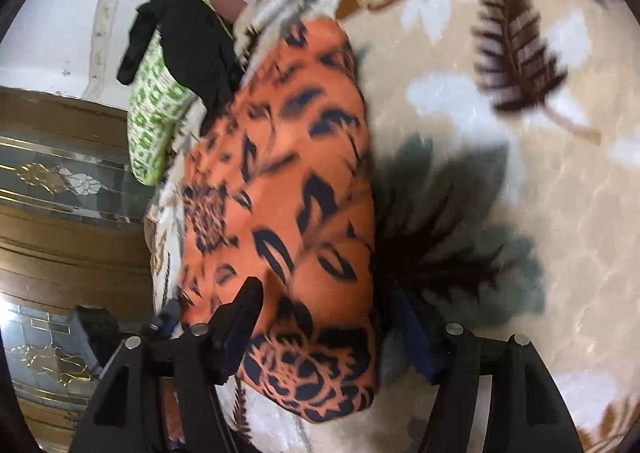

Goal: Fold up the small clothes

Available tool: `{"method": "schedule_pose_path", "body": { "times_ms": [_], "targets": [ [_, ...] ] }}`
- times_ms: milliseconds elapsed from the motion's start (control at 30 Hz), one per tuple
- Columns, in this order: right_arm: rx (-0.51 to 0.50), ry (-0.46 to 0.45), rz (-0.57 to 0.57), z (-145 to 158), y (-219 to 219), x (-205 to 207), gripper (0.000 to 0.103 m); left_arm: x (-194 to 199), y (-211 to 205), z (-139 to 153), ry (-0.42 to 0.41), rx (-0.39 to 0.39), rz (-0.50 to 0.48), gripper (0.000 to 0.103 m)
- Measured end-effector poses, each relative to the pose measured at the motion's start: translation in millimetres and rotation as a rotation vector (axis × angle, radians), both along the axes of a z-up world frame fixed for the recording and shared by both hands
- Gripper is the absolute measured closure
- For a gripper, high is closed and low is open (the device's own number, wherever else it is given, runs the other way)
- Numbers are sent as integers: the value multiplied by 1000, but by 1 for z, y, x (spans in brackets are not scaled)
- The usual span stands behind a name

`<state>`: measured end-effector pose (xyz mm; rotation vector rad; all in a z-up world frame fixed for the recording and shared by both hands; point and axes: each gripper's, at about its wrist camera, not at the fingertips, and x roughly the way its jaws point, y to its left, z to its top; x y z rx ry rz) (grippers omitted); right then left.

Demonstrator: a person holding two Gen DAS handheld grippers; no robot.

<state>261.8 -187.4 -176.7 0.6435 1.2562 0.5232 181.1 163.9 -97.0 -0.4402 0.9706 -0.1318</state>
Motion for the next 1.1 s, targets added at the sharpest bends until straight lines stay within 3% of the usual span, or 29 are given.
{"method": "schedule_pose_path", "body": {
  "times_ms": [67, 100, 133, 167, 200, 233, 267, 367, 433, 467, 533, 567, 600, 633, 700, 767, 833, 1100],
  "targets": [
    [12, -18, 3, 4, 1, 11, 33, 29, 5, -14, 39, -24, -12, 34],
    [12, -22, 4, 5, 2, 16, 33, 42, 9, -29, 78, -38, -11, 41],
    [8, -25, 1, 4, 3, 23, 33, 51, 12, -44, 131, -54, -12, 62],
    [8, -24, -1, 1, 4, 28, 33, 56, 23, -68, 194, -196, 4, 64],
    [15, -16, 3, -5, 6, 33, 33, 54, 32, -73, 186, -269, 37, 66],
    [-4, 20, 22, -18, 10, 39, 33, 52, 36, -74, 178, -303, 44, 68],
    [-32, 41, 34, -26, 12, 40, 40, 49, 37, -74, 168, -311, 40, 68],
    [-20, 14, 47, -22, 12, 39, 51, 46, 33, -64, 148, -269, 33, 67],
    [-8, -11, 44, -12, 12, 38, 50, 46, 26, -49, 114, -218, 25, 60],
    [-1, -10, 33, -10, 9, 38, 48, 46, 23, -41, 85, -188, 29, 55],
    [42, -12, -15, -7, -2, 40, 42, 45, 15, -32, 32, -146, 4, 32],
    [63, -14, -38, -7, -5, 41, 35, 44, 13, -34, 33, -121, -3, 31],
    [75, -8, -53, -9, -7, 42, 32, 47, 7, -45, 87, -71, -14, 31],
    [85, 9, -43, -14, -5, 43, 32, 52, 7, -56, 128, -59, -22, 31],
    [98, 47, 3, -23, 4, 45, 32, 52, 7, -59, 110, -68, -9, 33],
    [40, 28, 41, -23, 17, 40, 43, 51, 4, -54, 116, -51, -6, 36],
    [9, 1, 39, -19, 21, 37, 43, 48, 2, -53, 117, -40, -3, 36],
    [32, 40, 17, -25, 16, 38, 41, 45, -2, -49, 116, -21, 2, 36]
  ]
}}
